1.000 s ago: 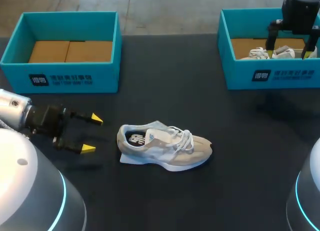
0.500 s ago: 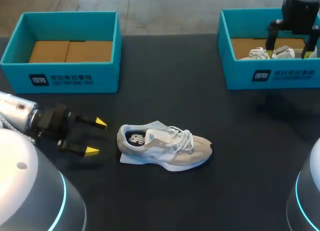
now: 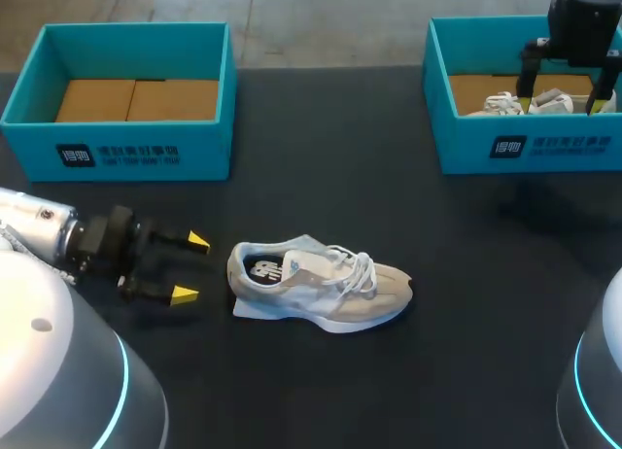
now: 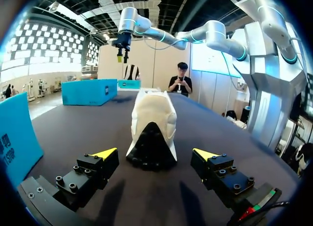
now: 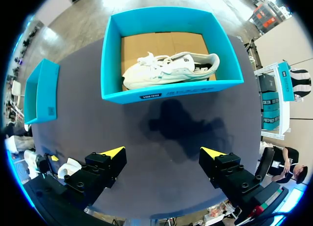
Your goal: Take the shoe out of the shoebox, open the shoe tongue, remove and reinsert the insole, then place the shoe into the shoebox
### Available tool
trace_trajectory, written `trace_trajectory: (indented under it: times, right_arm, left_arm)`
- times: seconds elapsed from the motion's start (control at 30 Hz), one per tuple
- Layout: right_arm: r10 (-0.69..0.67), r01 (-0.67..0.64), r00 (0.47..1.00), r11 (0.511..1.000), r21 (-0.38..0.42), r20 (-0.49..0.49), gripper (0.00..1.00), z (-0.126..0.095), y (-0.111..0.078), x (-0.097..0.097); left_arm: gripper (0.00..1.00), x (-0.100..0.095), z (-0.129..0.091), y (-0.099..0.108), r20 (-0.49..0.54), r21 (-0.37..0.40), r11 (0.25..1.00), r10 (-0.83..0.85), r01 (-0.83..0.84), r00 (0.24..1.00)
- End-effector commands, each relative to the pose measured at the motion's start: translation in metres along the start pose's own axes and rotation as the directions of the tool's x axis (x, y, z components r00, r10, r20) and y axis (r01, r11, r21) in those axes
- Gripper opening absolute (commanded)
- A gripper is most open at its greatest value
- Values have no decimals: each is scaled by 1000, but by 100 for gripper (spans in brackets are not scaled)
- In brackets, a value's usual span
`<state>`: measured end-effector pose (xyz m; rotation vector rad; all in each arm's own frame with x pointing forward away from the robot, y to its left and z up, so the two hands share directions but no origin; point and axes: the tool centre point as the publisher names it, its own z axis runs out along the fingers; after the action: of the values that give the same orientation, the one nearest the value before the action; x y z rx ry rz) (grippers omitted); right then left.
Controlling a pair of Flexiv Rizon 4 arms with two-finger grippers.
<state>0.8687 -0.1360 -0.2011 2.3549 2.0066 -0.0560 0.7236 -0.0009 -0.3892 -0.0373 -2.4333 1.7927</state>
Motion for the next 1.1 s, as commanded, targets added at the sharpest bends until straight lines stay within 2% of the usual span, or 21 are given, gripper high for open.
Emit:
trace_trajectory:
  times: [0.03,0.77,1.1]
  right_arm:
    - [0,0,1000,1000,-2,-2,100,1,-1,-1]
    - [0,0,1000,1000,-2,-2,100,1,-1,-1]
    - [0,0,1000,1000,-2,-2,100,1,-1,-1]
  left_arm:
    - [100,-4,8,6,-7,21,1000,0,1,1000]
    - [100,-11,35,5,14,30,1000,6,-7,1000]
    - [100,-12,39,6,-3,27,1000,4,-4,1000]
